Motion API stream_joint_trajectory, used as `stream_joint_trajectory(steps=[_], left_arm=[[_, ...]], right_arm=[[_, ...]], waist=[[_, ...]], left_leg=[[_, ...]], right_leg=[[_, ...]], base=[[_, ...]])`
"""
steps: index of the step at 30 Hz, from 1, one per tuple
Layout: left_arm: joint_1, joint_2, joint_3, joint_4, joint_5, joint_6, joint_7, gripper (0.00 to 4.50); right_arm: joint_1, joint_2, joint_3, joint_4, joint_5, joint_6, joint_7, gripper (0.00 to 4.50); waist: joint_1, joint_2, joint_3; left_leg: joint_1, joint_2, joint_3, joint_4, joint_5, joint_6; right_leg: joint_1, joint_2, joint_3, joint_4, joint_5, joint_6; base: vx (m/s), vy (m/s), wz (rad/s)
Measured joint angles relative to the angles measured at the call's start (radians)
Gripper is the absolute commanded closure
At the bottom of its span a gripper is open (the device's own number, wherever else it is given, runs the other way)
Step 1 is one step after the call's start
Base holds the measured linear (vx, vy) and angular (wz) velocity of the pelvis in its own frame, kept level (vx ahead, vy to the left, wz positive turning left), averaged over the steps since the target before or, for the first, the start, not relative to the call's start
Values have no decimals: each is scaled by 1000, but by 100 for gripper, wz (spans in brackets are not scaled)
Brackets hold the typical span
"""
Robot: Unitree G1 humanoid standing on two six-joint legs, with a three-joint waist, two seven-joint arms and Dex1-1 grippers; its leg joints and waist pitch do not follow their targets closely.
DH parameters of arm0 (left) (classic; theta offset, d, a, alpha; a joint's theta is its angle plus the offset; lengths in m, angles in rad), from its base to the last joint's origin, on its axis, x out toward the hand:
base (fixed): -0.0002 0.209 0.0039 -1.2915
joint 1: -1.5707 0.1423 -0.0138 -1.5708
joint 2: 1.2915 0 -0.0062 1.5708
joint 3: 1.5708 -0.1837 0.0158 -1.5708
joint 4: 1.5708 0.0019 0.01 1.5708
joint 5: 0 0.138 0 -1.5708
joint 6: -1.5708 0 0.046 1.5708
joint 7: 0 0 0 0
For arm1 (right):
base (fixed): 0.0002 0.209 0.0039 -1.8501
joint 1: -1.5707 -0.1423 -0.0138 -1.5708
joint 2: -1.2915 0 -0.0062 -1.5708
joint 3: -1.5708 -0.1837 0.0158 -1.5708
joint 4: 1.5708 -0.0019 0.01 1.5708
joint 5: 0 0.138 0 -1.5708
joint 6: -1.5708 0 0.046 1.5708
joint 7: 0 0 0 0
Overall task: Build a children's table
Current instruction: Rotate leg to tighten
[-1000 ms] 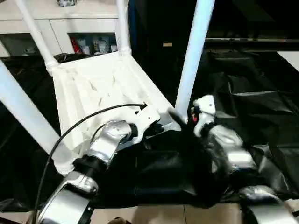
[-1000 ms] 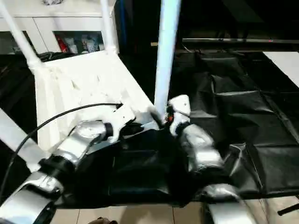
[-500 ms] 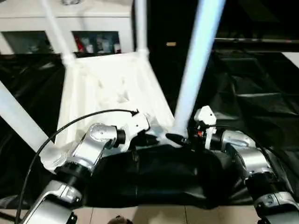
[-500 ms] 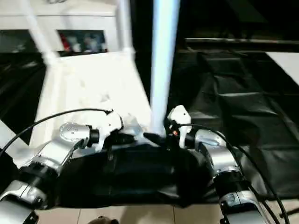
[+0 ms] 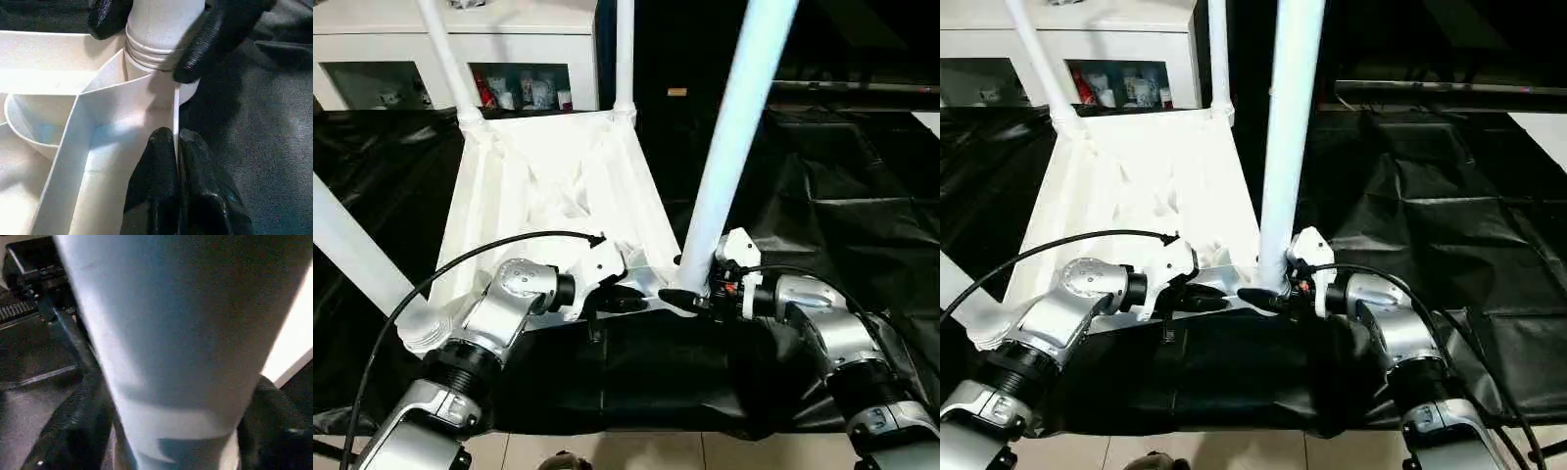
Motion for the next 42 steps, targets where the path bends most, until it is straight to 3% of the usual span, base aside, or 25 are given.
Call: stream_joint_trajectory(steps=[7, 16, 23, 29, 37, 38, 42], left_arm=[[9, 5, 0, -16, 0, 4, 1, 450], [14, 4, 0, -11, 1, 2, 9, 450], [-79, -108, 3, 150, 49, -10, 200, 450], [-202, -243, 13, 349, 89, -7, 452, 450], [-226, -261, 20, 399, 100, -39, 481, 450], [-227, -259, 20, 405, 101, -47, 481, 450], [-227, -242, 20, 411, 107, -70, 482, 450]], right_arm=[[-1, 2, -2, 3, 1, -1, 7, 183], [26, 27, -8, -6, -1, -11, -32, 188], [6, 130, -100, 81, -27, -22, -368, 189], [-115, 234, -173, 211, -61, 14, -813, 189], [-156, 259, -174, 270, -97, -12, -873, 189], [-159, 260, -176, 279, -96, -19, -874, 133], [-152, 265, -189, 296, -83, -34, -861, 111]], waist=[[0, -1, 0], [-3, 1, -1], [-13, 3, -2], [-17, 2, -2], [-15, 3, -3], [-16, 3, -3], [-22, 3, -2]], left_leg=[[0, 0, 0, 0, 1, 1], [1, 0, 0, 1, -1, -1], [10, 0, 0, 0, -1, -3], [10, -1, 0, -2, 0, -5], [9, -2, 0, -3, 0, -4], [9, -2, 0, -3, 0, -4], [9, -1, 0, -4, 0, -4]], right_leg=[[0, 0, 0, 0, 0, 0], [1, 0, 0, 1, 0, 0], [7, 0, 1, 2, 2, 0], [8, -1, 1, -1, 5, 1], [7, -1, 1, -1, 6, 1], [7, -1, 1, -1, 6, 2], [6, -1, 0, -1, 7, 2]], base=[[0, 0, 0], [0, 0, 0], [0, 0, 0], [0, 0, 0], [0, 0, 0], [0, 0, 0], [0, 0, 0]])
